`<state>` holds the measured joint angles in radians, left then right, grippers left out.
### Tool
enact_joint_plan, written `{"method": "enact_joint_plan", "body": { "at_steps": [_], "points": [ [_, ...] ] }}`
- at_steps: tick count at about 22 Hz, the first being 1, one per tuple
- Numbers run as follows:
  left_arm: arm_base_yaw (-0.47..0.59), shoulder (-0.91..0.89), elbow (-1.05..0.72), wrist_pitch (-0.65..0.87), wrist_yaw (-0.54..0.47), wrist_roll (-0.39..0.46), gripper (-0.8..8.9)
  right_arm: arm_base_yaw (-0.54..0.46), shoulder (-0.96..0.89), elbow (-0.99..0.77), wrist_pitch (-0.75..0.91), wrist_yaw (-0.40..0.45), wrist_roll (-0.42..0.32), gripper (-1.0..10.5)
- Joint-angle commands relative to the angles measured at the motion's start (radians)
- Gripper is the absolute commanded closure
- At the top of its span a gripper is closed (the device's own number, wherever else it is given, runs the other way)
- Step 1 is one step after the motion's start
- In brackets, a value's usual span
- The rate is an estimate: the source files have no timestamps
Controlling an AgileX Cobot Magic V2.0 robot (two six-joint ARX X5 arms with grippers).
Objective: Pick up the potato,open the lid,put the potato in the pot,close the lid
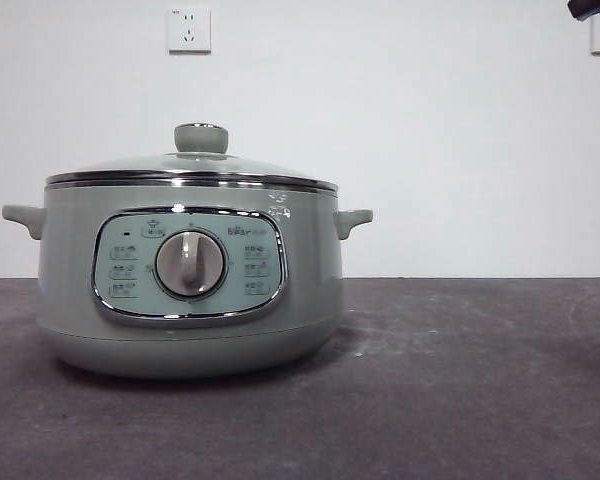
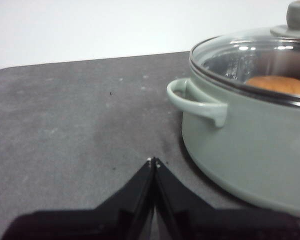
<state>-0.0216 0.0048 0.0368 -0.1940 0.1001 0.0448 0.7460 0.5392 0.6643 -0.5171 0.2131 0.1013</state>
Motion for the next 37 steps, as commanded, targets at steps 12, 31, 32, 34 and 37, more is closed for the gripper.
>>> {"method": "enact_joint_plan", "body": {
  "at_steps": [12,31,32,34,37],
  "points": [
    [0.004,-0.003,-0.032,0.014,0.005,0.008,8.16,0.001,-0.002,-0.007,0.007,0.002,0.011,9.5],
    [0.004,-0.003,-0.032,0.014,0.006,0.008,8.16,-0.361,-0.187,-0.087,0.047,-0.214,-0.126,9.5],
    [0.004,-0.003,-0.032,0.014,0.005,0.008,8.16,-0.424,-0.22,-0.128,0.077,-0.243,-0.131,9.5],
    [0.004,-0.003,-0.032,0.014,0.006,0.008,8.16,-0.536,-0.303,-0.235,0.161,-0.299,-0.133,9.5],
    [0.004,-0.003,-0.032,0.014,0.005,0.008,8.16,-0.611,-0.387,-0.347,0.238,-0.371,-0.131,9.5]
  ]
}}
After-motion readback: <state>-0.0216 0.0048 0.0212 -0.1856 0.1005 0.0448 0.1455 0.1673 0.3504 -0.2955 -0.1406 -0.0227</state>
